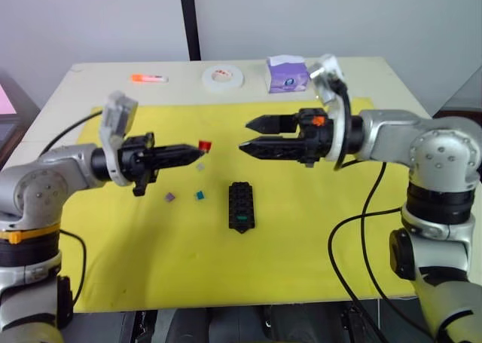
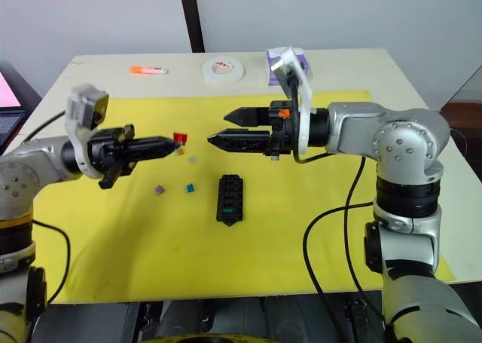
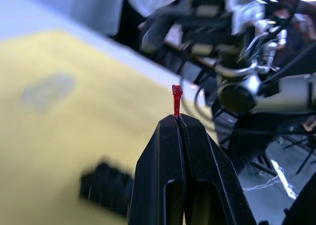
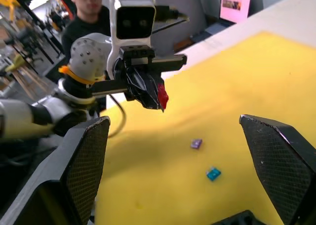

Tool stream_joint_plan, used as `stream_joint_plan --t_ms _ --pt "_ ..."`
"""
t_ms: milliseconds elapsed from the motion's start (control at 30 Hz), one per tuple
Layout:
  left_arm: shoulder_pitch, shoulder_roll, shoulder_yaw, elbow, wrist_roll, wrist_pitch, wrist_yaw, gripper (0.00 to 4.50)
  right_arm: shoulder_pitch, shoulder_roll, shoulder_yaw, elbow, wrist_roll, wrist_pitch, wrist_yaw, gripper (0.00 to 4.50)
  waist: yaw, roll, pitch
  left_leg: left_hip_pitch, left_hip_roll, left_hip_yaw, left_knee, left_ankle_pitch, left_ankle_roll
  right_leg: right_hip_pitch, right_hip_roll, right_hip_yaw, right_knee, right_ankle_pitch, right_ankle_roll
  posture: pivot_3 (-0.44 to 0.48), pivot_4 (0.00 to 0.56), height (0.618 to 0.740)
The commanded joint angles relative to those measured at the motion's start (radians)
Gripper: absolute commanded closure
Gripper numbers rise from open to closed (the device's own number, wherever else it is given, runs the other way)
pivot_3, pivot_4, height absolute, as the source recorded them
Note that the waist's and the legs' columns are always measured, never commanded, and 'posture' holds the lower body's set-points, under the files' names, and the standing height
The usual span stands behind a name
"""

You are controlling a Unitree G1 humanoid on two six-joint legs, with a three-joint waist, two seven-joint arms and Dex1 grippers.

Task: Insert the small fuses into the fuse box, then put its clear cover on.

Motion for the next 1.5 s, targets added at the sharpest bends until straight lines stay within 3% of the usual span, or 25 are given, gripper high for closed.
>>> stream_joint_plan --t_ms 33,100,200,1000,1100,1300,1500 --pt "-0.07 -0.023 -0.017 -0.001 -0.02 -0.019 0.011 4.5 -0.062 0.014 -0.031 0.019 0.045 0.019 -0.027 0.41 -0.002 0.0 0.0 0.0 0.0 0.0 -0.001 0.0 0.0 -0.001 0.0 0.0 0.0 0.0 0.0 0.0 0.15 0.74" --pt "-0.097 -0.033 -0.029 0.01 -0.013 -0.029 0.006 4.5 -0.07 0.019 -0.028 0.02 0.045 0.017 -0.039 0.85 -0.002 0.0 0.0 0.0 0.001 0.0 -0.001 0.0 0.0 -0.002 0.002 0.0 0.002 0.0 0.0 0.0 0.15 0.74" --pt "-0.136 -0.056 -0.053 0.023 0.004 -0.054 0.004 4.5 -0.076 0.03 -0.032 0.018 0.055 0.012 -0.055 1.86 -0.001 0.0 0.0 0.0 0.001 -0.001 -0.001 0.0 0.0 -0.001 0.002 0.0 0.002 0.0 0.0 0.0 0.15 0.74" --pt "-0.153 -0.086 -0.101 0.036 0.042 -0.113 0.01 4.5 -0.063 0.065 -0.035 0.003 0.139 0.0 -0.158 1.86 0.0 0.0 0.0 0.0 0.0 0.0 0.0 0.0 0.0 -0.001 0.002 0.002 0.002 0.0 -0.001 0.0 0.15 0.74" --pt "-0.148 -0.087 -0.103 0.029 0.041 -0.111 0.011 4.5 -0.062 0.069 -0.038 0.004 0.144 -0.005 -0.166 2.4 0.0 0.0 0.0 0.0 0.0 0.0 0.0 0.0 0.0 -0.001 0.002 0.002 0.001 0.0 -0.001 0.0 0.15 0.74" --pt "-0.143 -0.087 -0.107 0.026 0.042 -0.109 0.008 4.5 -0.049 0.074 -0.032 -0.007 0.155 -0.009 -0.175 4.44 0.0 0.0 0.0 0.0 0.0 0.0 0.0 0.0 0.0 -0.001 0.002 0.002 0.001 0.0 -0.001 0.0 0.15 0.74" --pt "-0.144 -0.084 -0.108 0.032 0.047 -0.112 0.006 4.5 -0.038 0.068 -0.03 -0.015 0.171 -0.011 -0.183 4.48 -0.001 0.0 0.0 0.0 0.0 0.0 0.0 0.0 0.0 -0.001 0.002 0.002 0.001 0.0 -0.001 0.0 0.15 0.74"
